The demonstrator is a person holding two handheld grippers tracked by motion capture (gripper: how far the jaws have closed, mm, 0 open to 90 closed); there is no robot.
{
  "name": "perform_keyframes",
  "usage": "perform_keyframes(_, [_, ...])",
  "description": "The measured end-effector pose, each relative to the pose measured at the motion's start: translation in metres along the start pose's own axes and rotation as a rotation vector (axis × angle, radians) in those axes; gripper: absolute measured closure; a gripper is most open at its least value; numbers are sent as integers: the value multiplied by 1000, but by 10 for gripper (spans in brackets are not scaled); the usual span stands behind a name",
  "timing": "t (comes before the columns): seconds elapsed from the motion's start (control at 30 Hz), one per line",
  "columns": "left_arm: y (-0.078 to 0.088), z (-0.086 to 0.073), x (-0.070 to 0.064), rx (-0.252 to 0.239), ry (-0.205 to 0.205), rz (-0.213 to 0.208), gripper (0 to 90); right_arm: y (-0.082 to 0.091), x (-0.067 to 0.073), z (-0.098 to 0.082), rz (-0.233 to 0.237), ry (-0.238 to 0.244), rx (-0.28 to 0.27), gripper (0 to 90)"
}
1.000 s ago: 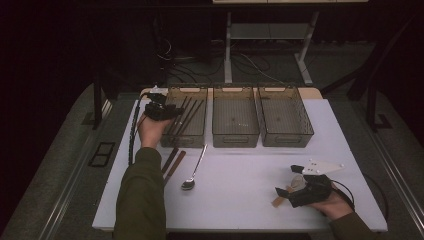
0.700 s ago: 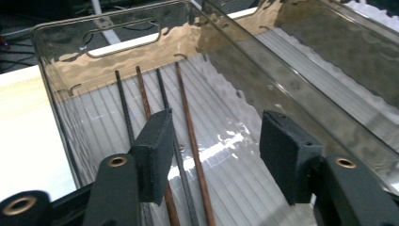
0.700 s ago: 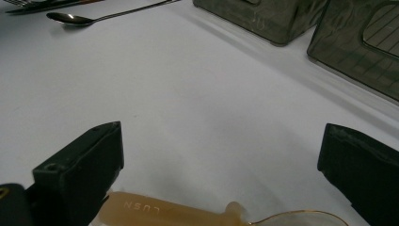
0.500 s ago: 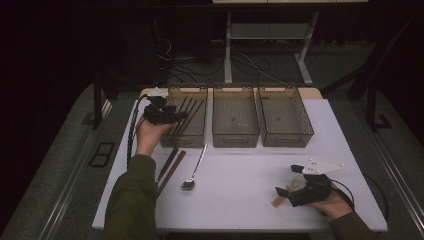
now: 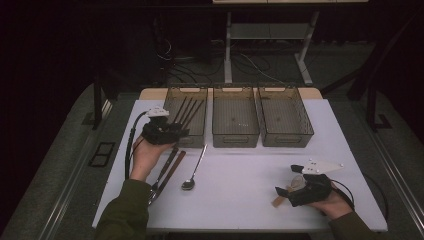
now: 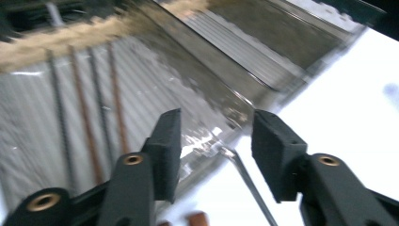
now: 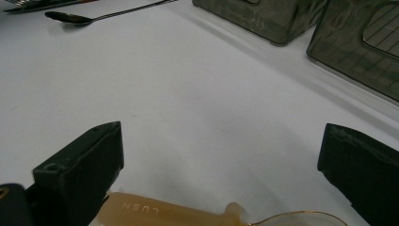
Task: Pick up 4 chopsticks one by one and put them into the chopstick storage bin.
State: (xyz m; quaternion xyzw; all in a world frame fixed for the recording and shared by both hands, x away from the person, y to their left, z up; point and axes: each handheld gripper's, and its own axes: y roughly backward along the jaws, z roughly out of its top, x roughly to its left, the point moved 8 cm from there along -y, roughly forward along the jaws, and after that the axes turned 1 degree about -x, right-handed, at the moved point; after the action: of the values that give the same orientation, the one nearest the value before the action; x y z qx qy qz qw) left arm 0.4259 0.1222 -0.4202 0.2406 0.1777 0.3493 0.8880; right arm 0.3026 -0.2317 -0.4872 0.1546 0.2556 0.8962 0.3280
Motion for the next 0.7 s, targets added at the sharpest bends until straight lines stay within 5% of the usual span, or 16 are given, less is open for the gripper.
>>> perform_keyframes(0.43, [-10,-35,-34,56,-39,-50,891,1,0,0,-5,0,-4,11])
perform_keyframes(0.53, [-16,-42,-37,107,-81,-22,892,0,-1,0,-8,4,0,11])
perform_keyframes(0.7, [-28,-50,-37,156,-90,-1,893,0,-1,0,-14,12,2,11])
